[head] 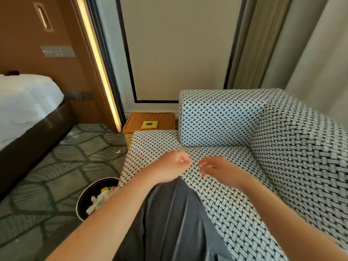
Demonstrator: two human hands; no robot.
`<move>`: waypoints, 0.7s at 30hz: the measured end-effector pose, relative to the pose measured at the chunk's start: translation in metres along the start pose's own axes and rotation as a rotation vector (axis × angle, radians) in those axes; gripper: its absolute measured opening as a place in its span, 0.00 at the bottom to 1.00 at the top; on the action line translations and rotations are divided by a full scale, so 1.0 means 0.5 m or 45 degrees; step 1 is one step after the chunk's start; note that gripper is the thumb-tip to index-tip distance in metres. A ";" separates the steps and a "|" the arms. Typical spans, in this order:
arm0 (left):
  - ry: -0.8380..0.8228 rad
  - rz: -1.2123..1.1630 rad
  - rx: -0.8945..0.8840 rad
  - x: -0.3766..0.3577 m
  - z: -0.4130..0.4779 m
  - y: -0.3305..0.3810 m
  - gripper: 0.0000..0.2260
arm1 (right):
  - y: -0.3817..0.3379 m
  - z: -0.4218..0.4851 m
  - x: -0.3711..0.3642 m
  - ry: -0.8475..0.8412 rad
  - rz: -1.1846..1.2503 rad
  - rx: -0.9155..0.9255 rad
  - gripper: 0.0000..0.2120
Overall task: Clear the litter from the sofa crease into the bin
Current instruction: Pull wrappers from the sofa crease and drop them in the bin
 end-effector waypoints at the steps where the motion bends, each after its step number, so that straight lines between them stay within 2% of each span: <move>1: -0.024 0.026 -0.026 -0.020 -0.007 0.018 0.14 | 0.019 -0.036 0.007 0.048 0.039 -0.040 0.13; 5: -0.189 0.104 -0.141 -0.129 -0.024 0.087 0.13 | 0.101 -0.213 0.015 0.236 0.167 -0.247 0.12; 10: -0.360 0.093 -0.180 -0.254 -0.034 0.144 0.11 | 0.218 -0.415 -0.013 0.462 0.261 -0.541 0.11; 13: -0.400 0.108 -0.233 -0.324 -0.038 0.165 0.12 | 0.266 -0.527 -0.050 0.717 0.267 -0.727 0.10; 16: -0.458 0.106 -0.221 -0.410 -0.038 0.172 0.13 | 0.301 -0.628 -0.096 0.996 0.058 -0.927 0.12; 18: -0.500 0.083 -0.198 -0.468 -0.039 0.173 0.13 | 0.314 -0.674 -0.114 1.109 -0.129 -0.979 0.15; 21: -0.568 0.117 -0.188 -0.546 -0.043 0.178 0.14 | 0.329 -0.699 -0.121 1.066 -0.324 -0.960 0.17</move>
Point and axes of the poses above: each hand's wrist, its own z-axis towards the middle knuckle, its own x-axis out of the back of the hand, y = z × x, the point moved 3 cm from there along z, towards the middle knuckle, and after that the axes turned 15 degrees about x, right-handed, at the moved point
